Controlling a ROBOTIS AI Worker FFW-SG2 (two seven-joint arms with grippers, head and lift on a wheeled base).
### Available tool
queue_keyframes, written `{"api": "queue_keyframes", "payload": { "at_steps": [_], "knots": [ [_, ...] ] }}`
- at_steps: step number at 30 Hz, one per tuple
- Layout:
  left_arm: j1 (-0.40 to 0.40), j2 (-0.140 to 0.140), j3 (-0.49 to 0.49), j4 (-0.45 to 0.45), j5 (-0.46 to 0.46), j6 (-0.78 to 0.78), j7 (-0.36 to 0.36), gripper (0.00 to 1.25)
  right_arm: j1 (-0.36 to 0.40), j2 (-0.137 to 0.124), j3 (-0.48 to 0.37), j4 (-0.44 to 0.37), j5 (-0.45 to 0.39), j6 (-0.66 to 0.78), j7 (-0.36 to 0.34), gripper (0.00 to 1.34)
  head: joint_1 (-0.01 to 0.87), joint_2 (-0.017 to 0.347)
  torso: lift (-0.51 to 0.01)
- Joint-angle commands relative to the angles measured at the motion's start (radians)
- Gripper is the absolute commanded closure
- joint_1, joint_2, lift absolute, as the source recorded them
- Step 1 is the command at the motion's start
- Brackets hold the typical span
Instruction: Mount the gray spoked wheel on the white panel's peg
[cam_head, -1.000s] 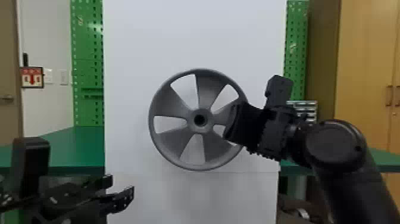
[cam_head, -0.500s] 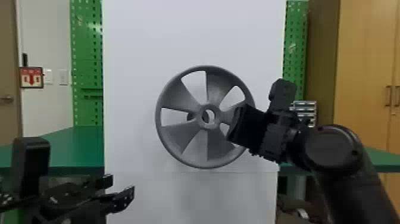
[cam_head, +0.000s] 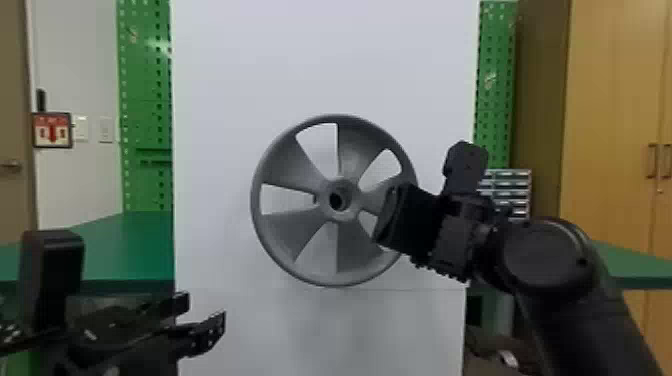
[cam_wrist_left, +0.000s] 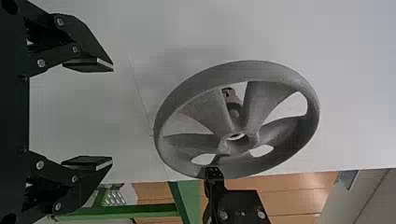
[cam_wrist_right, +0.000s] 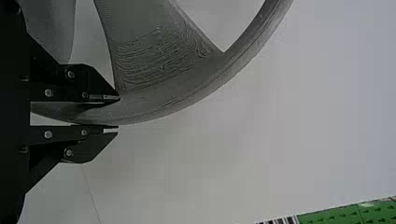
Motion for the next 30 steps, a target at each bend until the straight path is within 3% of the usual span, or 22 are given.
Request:
{"api": "queue_keyframes", "payload": {
  "at_steps": [1, 19, 23, 30],
  "knots": [
    [0.0, 0.0, 0.0, 0.001, -0.003, -0.001, 0.0, 0.53, -0.001, 0.001, 0.022, 0.013, 0.006, -0.01, -0.001, 1.32, 0.084, -0.008, -0.487],
    [0.003, 0.002, 0.002, -0.001, -0.003, -0.001, 0.0, 0.53, -0.012, 0.001, 0.072, 0.054, 0.06, -0.039, -0.003, 1.32, 0.084, -0.008, -0.487],
    [0.002, 0.002, 0.003, -0.001, -0.003, -0.001, 0.0, 0.53, -0.011, 0.001, 0.12, 0.059, 0.073, -0.088, -0.065, 1.32, 0.084, -0.008, -0.487],
    [0.002, 0.003, 0.002, -0.001, -0.003, -0.001, 0.0, 0.53, -0.024, 0.001, 0.124, 0.105, 0.07, -0.105, -0.073, 1.32, 0.084, -0.008, -0.487]
  ]
}}
